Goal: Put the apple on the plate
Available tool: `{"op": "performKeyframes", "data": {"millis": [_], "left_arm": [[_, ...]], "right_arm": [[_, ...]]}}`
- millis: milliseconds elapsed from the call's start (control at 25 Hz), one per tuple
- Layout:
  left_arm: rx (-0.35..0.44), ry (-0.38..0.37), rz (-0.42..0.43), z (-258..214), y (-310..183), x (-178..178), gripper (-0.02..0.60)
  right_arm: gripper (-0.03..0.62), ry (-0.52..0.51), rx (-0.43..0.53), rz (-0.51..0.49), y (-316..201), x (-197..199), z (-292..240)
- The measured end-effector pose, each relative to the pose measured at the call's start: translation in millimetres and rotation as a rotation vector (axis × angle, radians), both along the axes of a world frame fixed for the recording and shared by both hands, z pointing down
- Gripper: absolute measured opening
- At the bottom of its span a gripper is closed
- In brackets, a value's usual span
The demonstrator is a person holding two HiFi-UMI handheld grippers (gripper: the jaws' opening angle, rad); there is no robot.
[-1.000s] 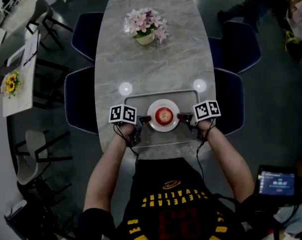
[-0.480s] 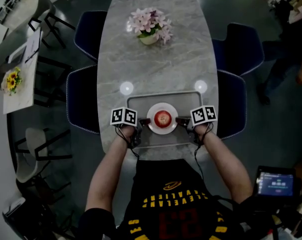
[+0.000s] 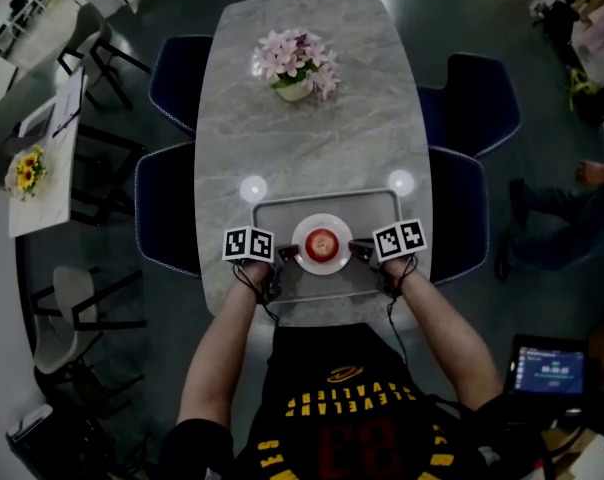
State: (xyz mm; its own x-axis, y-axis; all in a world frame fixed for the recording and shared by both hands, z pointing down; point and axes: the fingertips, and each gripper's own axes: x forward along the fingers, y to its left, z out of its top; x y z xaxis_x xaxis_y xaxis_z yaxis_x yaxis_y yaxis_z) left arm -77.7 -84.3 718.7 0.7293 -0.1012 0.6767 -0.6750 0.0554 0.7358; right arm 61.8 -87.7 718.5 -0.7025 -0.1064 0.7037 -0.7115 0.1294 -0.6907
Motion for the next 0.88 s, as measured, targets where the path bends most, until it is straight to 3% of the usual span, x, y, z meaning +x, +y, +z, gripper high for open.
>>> {"op": "performKeyframes", "data": {"millis": [200, 480, 680, 720, 880], "left_arm": [[0.093, -0.024, -0.060, -7.7, -1.9, -16.8, 0.034], [0.305, -0.053, -0.236, -49.2, -3.4, -56.2, 0.034], [0.369, 0.020, -0.294, -89.3, 26.5, -44.4, 0.034], [0.389, 0.030, -0.296, -98.1, 33.2, -39.9, 0.034], [0.525, 0.040, -0.291, -144.5, 57.6, -19.0, 0.000]], "right_arm": [[0.040, 0.059, 0.085, 0.009, -4.4, 20.5, -10.1], [0.038, -0.015, 0.222, 0.085, -3.6, 40.0, -56.6], [0.037, -0.023, 0.327, 0.143, 14.2, 55.5, -94.7], [0.006, -0.043, 0.347, 0.156, 18.9, 56.5, -104.2], [0.006, -0.102, 0.457, 0.165, 41.8, 55.8, -147.4]]}}
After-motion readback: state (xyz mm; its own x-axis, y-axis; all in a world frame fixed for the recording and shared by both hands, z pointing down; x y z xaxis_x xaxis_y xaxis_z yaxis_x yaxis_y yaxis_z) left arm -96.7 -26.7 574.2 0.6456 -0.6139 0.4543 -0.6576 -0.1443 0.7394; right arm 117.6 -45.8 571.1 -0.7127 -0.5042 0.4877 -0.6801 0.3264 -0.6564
